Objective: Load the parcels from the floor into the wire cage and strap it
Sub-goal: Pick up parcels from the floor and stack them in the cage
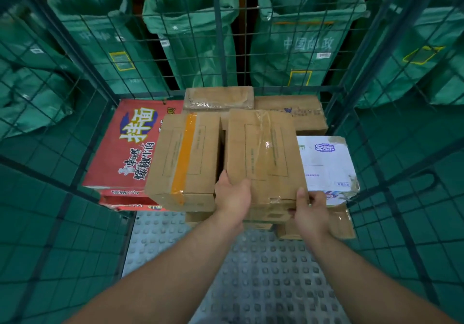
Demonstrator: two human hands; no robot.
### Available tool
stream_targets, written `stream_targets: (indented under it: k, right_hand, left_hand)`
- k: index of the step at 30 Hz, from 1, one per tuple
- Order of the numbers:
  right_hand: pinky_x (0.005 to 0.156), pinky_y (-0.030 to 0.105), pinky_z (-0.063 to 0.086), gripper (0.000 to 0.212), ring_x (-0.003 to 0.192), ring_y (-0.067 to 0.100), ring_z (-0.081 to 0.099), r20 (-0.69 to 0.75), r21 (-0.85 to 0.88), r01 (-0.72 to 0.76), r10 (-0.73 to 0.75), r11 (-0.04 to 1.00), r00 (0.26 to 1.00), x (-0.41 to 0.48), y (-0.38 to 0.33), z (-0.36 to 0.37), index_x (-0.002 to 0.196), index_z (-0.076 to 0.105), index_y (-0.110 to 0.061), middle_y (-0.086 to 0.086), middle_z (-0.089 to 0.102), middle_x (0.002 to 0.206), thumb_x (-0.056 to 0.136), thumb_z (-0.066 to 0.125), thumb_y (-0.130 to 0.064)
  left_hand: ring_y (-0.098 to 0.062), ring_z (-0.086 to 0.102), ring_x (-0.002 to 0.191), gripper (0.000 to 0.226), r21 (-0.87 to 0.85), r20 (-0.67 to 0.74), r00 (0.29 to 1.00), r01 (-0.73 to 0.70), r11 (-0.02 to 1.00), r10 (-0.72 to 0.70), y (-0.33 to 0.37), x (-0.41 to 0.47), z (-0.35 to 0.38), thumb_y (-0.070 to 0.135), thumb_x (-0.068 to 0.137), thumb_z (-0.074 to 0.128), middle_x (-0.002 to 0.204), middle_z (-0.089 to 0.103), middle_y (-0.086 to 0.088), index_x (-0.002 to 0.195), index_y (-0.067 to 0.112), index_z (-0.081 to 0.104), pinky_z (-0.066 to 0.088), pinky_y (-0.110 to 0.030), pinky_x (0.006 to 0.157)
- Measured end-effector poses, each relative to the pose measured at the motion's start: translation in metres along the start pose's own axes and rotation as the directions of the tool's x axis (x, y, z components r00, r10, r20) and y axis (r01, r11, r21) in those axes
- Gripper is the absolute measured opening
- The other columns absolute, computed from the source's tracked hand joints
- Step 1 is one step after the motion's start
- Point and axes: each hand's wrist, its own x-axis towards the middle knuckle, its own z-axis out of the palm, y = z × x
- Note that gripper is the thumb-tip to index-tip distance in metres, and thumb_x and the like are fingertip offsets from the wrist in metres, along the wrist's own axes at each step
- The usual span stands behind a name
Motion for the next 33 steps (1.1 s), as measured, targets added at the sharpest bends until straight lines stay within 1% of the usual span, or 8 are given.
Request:
stream_targets:
  k: [3, 7, 10, 14, 21, 25, 29, 33]
  right_hand:
    - [0.074, 0.047, 0.057, 0.029, 0.076, 0.032, 0.066, -0.037, 0.048, -0.061, 0.063, 0.997, 0.997, 0.002, -0.009, 0.017, 0.104, 0.040, -0.019, 0.012, 0.065, 0.090, 0.106, 0.040, -0.048]
    - [0.067, 0.037, 0.039, 0.029, 0.070, 0.023, 0.052, -0.063, 0.004, -0.064, 0.064, 0.998, 0.996, 0.005, -0.012, 0.021, 0.109, 0.040, -0.010, 0.011, 0.056, 0.085, 0.109, 0.035, -0.039]
    - [0.066, 0.038, 0.042, 0.029, 0.073, 0.027, 0.057, -0.066, -0.001, -0.012, 0.012, 1.000, 0.998, -0.001, -0.017, 0.021, 0.106, 0.040, -0.012, 0.013, 0.058, 0.086, 0.109, 0.033, -0.041]
    - [0.073, 0.044, 0.050, 0.029, 0.080, 0.032, 0.060, -0.076, 0.011, 0.041, -0.040, 0.999, 0.996, -0.004, -0.024, 0.028, 0.101, 0.039, -0.017, 0.013, 0.059, 0.092, 0.108, 0.032, -0.043]
    - [0.072, 0.039, 0.049, 0.026, 0.082, 0.026, 0.059, -0.094, 0.040, 0.164, -0.160, 0.986, 0.983, -0.018, -0.054, 0.043, 0.097, 0.043, -0.021, 0.006, 0.058, 0.096, 0.107, 0.036, -0.044]
    - [0.066, 0.034, 0.042, 0.026, 0.080, 0.024, 0.059, -0.061, 0.051, 0.162, -0.159, 0.986, 0.985, -0.017, -0.058, 0.042, 0.094, 0.042, -0.021, 0.006, 0.058, 0.097, 0.107, 0.036, -0.044]
    - [0.065, 0.034, 0.040, 0.024, 0.079, 0.026, 0.058, -0.030, 0.039, 0.078, -0.077, 0.996, 0.997, 0.000, -0.044, 0.030, 0.094, 0.041, -0.020, 0.007, 0.059, 0.093, 0.109, 0.036, -0.038]
    - [0.073, 0.043, 0.050, 0.025, 0.080, 0.031, 0.060, 0.035, 0.026, -0.046, 0.045, 0.999, 0.998, 0.019, -0.011, 0.013, 0.099, 0.042, -0.014, 0.012, 0.060, 0.090, 0.109, 0.036, -0.036]
  left_hand:
    - [-0.020, 0.061, 0.113, 0.042, 0.022, 0.005, 1.000, 0.016, 1.000, -0.016, 0.007, -0.002, -0.008, 0.024, 0.090, 0.062, 0.125, 0.062, 0.005, 0.130, 0.036, 0.054, 0.051, -0.045, 0.107]
    - [-0.013, 0.060, 0.113, 0.035, 0.026, 0.048, 0.999, -0.011, 1.000, 0.010, -0.002, -0.012, -0.015, 0.029, 0.089, 0.064, 0.119, 0.062, 0.013, 0.122, 0.039, 0.056, 0.047, -0.038, 0.107]
    - [-0.016, 0.054, 0.127, 0.081, 0.059, 0.051, 0.998, -0.047, 0.997, 0.044, -0.007, -0.016, -0.017, 0.045, 0.071, 0.064, 0.138, 0.054, 0.012, 0.149, 0.038, 0.045, 0.045, -0.046, 0.113]
    - [-0.021, 0.052, 0.132, 0.084, -0.021, -0.003, 0.997, -0.073, 0.997, 0.073, -0.010, -0.009, -0.020, 0.057, 0.062, 0.065, 0.143, 0.053, 0.008, 0.143, 0.040, 0.050, 0.044, -0.052, 0.112]
    - [-0.032, 0.070, 0.109, 0.033, -0.198, -0.061, 0.998, -0.044, 0.979, 0.033, 0.027, -0.005, -0.033, 0.039, 0.082, 0.063, 0.115, 0.075, -0.003, 0.115, 0.037, 0.067, 0.055, -0.060, 0.094]
    - [-0.031, 0.073, 0.098, 0.025, -0.227, -0.018, 0.999, -0.043, 0.973, 0.040, 0.035, -0.007, -0.029, 0.037, 0.094, 0.056, 0.106, 0.078, -0.005, 0.116, 0.036, 0.067, 0.059, -0.056, 0.087]
    - [-0.033, 0.068, 0.113, 0.058, -0.191, -0.005, 1.000, -0.028, 0.981, 0.027, 0.023, 0.002, -0.021, 0.052, 0.066, 0.069, 0.121, 0.074, -0.002, 0.123, 0.039, 0.067, 0.054, -0.059, 0.095]
    - [-0.027, 0.058, 0.127, 0.079, 0.063, -0.047, 0.999, -0.022, 0.998, 0.025, -0.022, 0.024, -0.006, 0.067, 0.063, 0.070, 0.138, 0.062, 0.005, 0.137, 0.042, 0.056, 0.046, -0.056, 0.107]
